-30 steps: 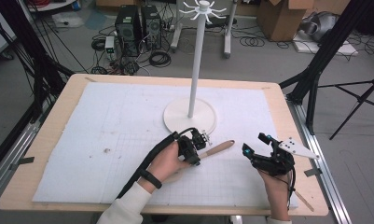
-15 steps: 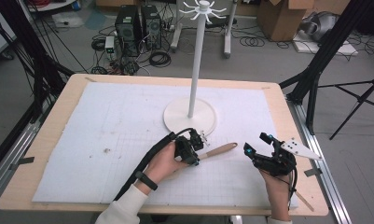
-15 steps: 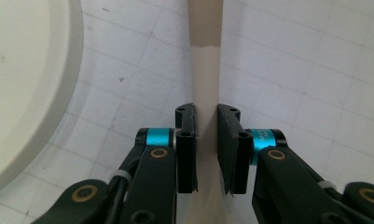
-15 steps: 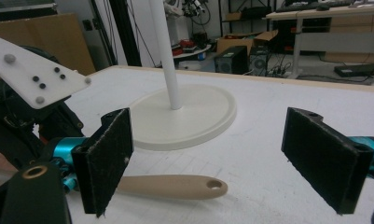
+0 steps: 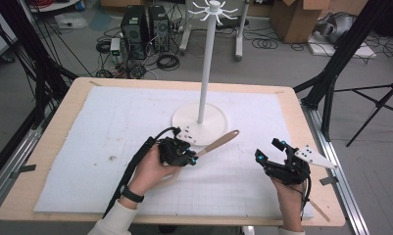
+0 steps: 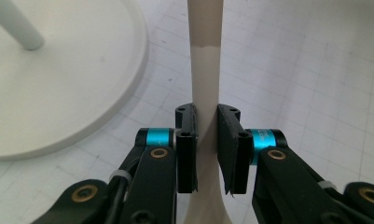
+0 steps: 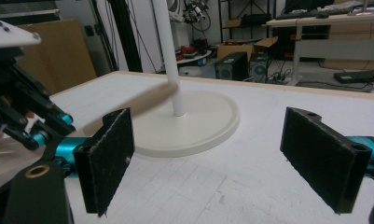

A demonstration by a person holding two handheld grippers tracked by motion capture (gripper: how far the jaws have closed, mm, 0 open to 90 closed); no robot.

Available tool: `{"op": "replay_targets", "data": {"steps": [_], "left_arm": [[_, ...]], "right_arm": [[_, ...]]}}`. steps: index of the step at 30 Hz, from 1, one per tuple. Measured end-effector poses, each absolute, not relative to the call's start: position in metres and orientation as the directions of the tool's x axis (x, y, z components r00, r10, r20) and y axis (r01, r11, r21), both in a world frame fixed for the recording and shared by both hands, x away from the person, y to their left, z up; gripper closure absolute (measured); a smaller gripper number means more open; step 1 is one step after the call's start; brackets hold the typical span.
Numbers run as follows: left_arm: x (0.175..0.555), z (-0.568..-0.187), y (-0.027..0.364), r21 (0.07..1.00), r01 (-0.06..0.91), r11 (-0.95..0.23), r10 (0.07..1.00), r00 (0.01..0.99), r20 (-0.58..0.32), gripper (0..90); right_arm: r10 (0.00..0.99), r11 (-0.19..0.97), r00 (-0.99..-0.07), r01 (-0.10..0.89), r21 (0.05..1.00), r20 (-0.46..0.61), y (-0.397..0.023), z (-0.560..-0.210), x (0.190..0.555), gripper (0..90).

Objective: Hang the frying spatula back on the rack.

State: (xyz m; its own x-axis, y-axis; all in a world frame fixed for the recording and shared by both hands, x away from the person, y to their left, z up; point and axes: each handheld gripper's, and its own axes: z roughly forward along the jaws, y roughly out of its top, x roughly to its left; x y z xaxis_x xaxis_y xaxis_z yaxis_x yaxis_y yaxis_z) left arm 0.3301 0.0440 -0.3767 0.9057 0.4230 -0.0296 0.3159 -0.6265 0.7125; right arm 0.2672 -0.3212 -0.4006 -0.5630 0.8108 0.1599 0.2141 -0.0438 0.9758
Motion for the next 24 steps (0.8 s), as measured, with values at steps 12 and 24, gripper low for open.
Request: {"op": "replay_targets", "data": {"steps": [12, 24], "left_arm": [[0.314, -0.365, 0.091, 0.868, 0.253, -0.427, 0.475, 0.880, -0.022, 77.8], [0.298, -0.356, 0.110, 0.956, 0.163, -0.244, 0.493, 0.870, -0.022, 77.8]], "right_arm": [[0.794, -0.016, -0.591, 0.213, 0.977, 0.142, -0.304, -0.400, 0.269, 16.6], [0.761, -0.013, -0.634, 0.197, 0.980, 0.137, -0.282, -0.393, 0.270, 16.9]]}}
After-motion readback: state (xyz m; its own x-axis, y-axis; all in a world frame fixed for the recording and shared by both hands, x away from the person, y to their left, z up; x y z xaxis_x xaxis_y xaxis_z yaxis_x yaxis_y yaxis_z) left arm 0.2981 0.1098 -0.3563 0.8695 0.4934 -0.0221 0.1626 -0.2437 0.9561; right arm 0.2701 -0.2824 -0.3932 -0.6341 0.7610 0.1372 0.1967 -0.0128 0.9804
